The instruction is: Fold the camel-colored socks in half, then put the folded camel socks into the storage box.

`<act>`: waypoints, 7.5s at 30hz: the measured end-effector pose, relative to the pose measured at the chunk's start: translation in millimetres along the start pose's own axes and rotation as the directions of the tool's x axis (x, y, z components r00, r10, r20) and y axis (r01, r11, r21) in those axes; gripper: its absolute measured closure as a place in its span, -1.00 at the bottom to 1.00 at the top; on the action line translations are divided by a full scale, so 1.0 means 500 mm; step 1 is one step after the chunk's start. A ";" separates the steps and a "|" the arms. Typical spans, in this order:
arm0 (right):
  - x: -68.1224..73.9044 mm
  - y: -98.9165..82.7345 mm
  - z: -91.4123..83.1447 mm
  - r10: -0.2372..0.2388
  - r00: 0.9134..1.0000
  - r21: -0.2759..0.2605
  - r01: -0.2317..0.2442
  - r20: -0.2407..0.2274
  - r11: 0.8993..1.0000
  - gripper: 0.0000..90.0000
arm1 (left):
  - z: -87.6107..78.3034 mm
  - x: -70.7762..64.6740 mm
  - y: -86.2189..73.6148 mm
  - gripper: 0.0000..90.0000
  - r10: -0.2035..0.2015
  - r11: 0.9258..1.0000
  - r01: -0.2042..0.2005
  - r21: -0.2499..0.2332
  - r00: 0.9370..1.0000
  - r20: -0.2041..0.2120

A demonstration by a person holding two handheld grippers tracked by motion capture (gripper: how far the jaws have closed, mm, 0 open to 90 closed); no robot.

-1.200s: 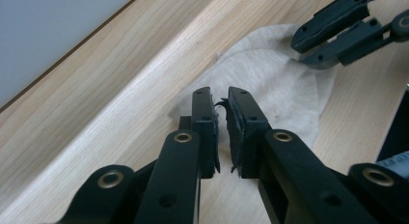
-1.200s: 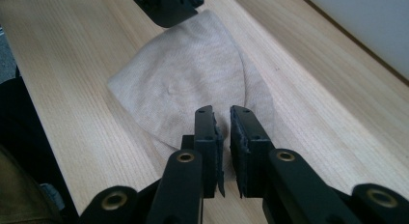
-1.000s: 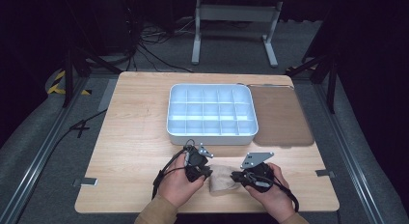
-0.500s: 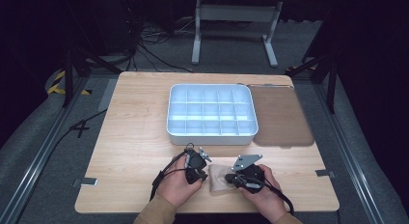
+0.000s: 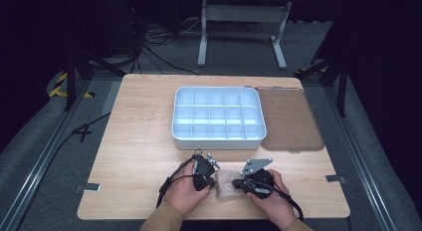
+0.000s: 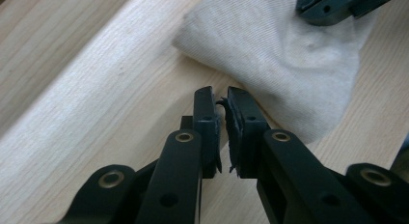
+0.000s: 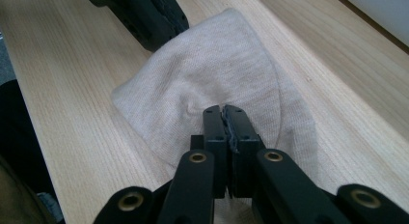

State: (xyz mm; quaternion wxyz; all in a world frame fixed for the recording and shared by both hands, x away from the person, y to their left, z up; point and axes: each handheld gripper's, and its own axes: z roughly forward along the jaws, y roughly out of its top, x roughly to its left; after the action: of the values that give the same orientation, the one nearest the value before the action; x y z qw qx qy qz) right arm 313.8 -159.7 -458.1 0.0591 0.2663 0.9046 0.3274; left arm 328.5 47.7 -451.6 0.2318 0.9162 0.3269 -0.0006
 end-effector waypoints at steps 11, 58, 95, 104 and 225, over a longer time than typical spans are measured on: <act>0.003 -0.001 0.001 0.002 1.000 -0.004 -0.002 -0.008 1.000 0.99 | -0.002 -0.016 0.010 0.87 0.041 0.997 -0.039 -0.065 0.999 0.029; -0.020 -0.023 -0.023 0.121 0.992 0.061 -0.120 -0.019 0.991 0.85 | 0.002 -0.081 0.040 0.78 0.210 0.965 -0.196 -0.174 0.975 0.068; -0.016 0.008 -0.028 0.103 0.994 0.020 -0.102 -0.048 0.995 0.84 | 0.001 -0.077 0.025 -0.29 0.327 0.935 -0.329 -0.135 0.944 -0.040; -0.009 0.012 -0.026 0.106 0.994 0.051 -0.104 -0.018 0.993 0.36 | 0.016 -0.081 0.026 -0.41 0.362 0.924 -0.366 -0.107 0.930 -0.058; -0.261 0.170 -0.191 0.163 0.969 0.011 -0.168 0.185 0.986 0.70 | -0.124 0.089 -0.118 -0.31 0.000 0.972 -0.036 -0.231 0.988 -0.155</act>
State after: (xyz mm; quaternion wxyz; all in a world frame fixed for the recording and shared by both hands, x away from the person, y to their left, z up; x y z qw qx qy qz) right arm 435.7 -226.6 -339.4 0.1110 0.3706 0.8742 0.2933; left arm 318.6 140.7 -428.2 0.3117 0.8829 0.3334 0.1107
